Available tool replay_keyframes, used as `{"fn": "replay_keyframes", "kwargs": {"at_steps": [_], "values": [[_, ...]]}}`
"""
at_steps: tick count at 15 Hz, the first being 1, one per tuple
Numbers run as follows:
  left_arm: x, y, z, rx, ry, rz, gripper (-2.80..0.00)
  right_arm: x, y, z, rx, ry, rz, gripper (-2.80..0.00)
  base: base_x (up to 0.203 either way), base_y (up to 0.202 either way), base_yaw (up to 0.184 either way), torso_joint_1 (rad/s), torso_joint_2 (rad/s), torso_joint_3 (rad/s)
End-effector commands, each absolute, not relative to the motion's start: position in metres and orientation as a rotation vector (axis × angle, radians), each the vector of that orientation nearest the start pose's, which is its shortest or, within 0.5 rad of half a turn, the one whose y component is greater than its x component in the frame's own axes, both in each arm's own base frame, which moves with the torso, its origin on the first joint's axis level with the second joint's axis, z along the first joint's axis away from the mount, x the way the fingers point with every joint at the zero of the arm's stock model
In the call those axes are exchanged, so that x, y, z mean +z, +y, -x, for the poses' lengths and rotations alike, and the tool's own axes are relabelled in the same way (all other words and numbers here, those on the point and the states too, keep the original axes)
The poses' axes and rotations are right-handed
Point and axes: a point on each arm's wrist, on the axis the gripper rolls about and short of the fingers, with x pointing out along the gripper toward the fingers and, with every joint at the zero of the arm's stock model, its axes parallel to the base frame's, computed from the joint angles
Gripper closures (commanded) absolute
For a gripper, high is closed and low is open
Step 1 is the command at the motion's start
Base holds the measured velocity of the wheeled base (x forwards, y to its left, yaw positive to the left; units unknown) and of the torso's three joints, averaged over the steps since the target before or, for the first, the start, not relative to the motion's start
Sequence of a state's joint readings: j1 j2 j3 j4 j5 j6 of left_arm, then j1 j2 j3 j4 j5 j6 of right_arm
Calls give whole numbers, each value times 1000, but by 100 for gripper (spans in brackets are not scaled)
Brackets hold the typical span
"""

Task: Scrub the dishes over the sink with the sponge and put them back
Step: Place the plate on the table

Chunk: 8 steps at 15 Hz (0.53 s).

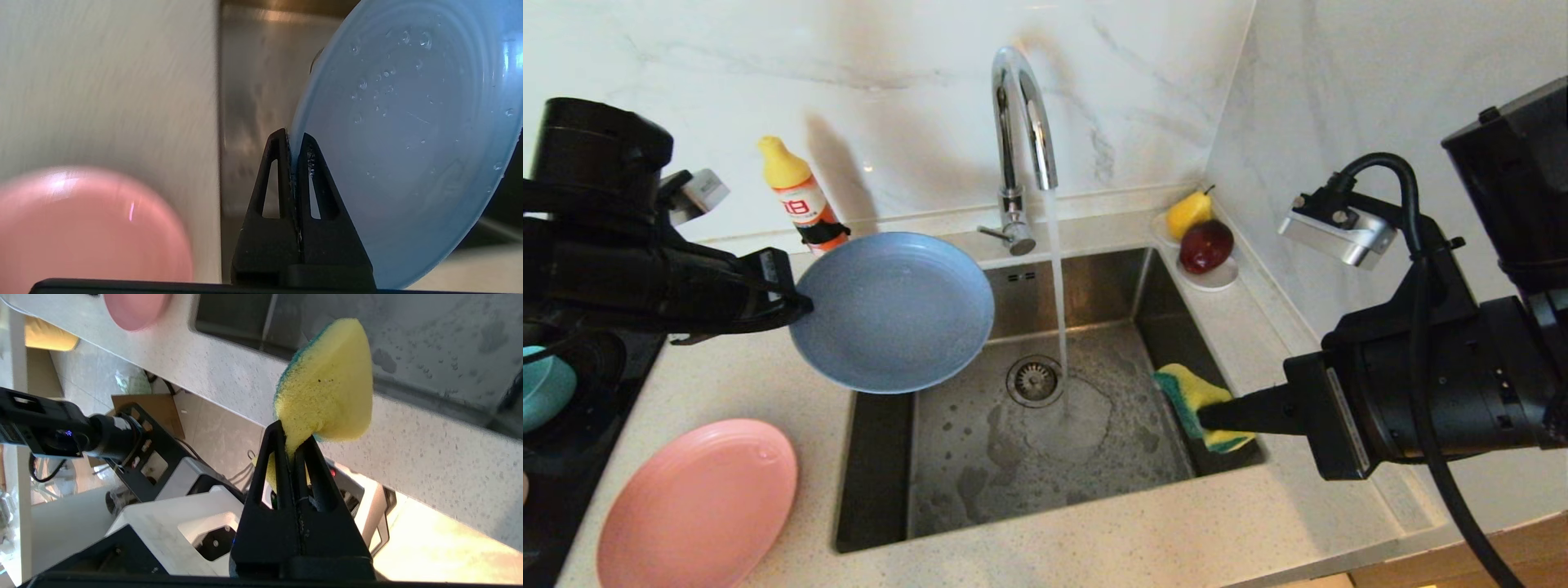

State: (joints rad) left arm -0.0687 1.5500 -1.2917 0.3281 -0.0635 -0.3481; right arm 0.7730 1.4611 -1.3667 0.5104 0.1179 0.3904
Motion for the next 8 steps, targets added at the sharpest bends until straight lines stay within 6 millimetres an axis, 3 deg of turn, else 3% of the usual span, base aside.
{"fn": "replay_keyframes", "kwargs": {"at_steps": [1, 5, 8], "values": [[284, 8, -243, 23, 586, 418, 0, 298, 163, -163, 729, 753, -153, 0, 0, 0, 0, 0, 0, 0], [289, 48, -210, 130, 608, 523, 0, 292, 163, -163, 724, 771, -144, 0, 0, 0, 0, 0, 0, 0], [280, 68, -187, 233, 625, 579, 0, 292, 162, -162, 725, 772, -139, 0, 0, 0, 0, 0, 0, 0]]}}
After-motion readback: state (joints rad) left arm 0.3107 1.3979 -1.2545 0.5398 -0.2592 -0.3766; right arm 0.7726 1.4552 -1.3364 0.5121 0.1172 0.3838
